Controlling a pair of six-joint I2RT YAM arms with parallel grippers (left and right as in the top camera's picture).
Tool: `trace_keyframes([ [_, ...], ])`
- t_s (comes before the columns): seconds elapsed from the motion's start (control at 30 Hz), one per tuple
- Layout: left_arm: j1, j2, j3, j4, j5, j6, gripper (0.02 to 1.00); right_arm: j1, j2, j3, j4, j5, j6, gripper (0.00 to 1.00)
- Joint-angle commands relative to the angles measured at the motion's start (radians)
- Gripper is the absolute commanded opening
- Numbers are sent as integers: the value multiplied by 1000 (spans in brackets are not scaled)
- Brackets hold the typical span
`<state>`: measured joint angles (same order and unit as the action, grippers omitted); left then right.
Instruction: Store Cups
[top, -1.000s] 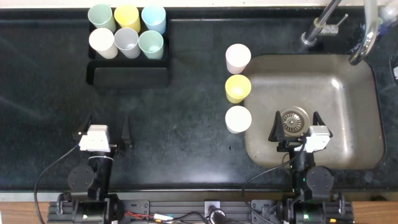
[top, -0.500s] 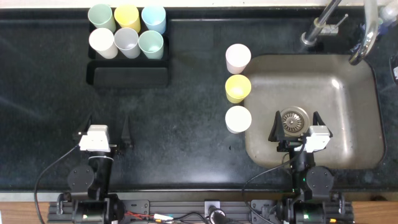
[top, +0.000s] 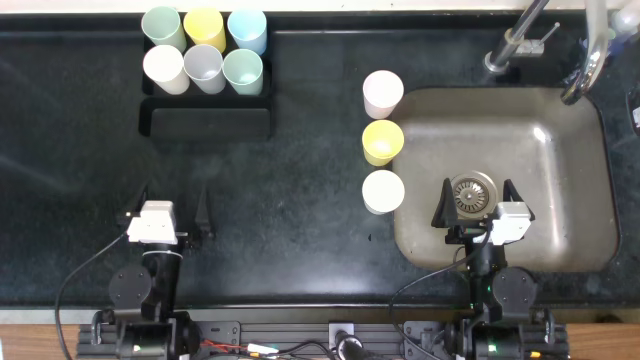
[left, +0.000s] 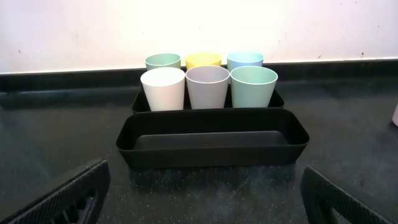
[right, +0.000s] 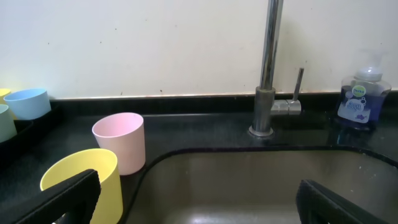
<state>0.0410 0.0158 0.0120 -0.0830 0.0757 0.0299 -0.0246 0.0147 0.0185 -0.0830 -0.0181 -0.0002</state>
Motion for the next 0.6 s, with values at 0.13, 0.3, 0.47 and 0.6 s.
trace_keyframes([
  [0.13,3,-13,3,-8,12,7,1000,0,-11,-13,5,11,0,996],
  [0.3,3,-13,3,-8,12,7,1000,0,-11,-13,5,11,0,998],
  [0.47,6,-13,3,-8,10,7,1000,0,-11,-13,5,11,0,998],
  [0.6,6,-13,8,-5,10,-68,998,0,-11,-13,5,11,0,996],
])
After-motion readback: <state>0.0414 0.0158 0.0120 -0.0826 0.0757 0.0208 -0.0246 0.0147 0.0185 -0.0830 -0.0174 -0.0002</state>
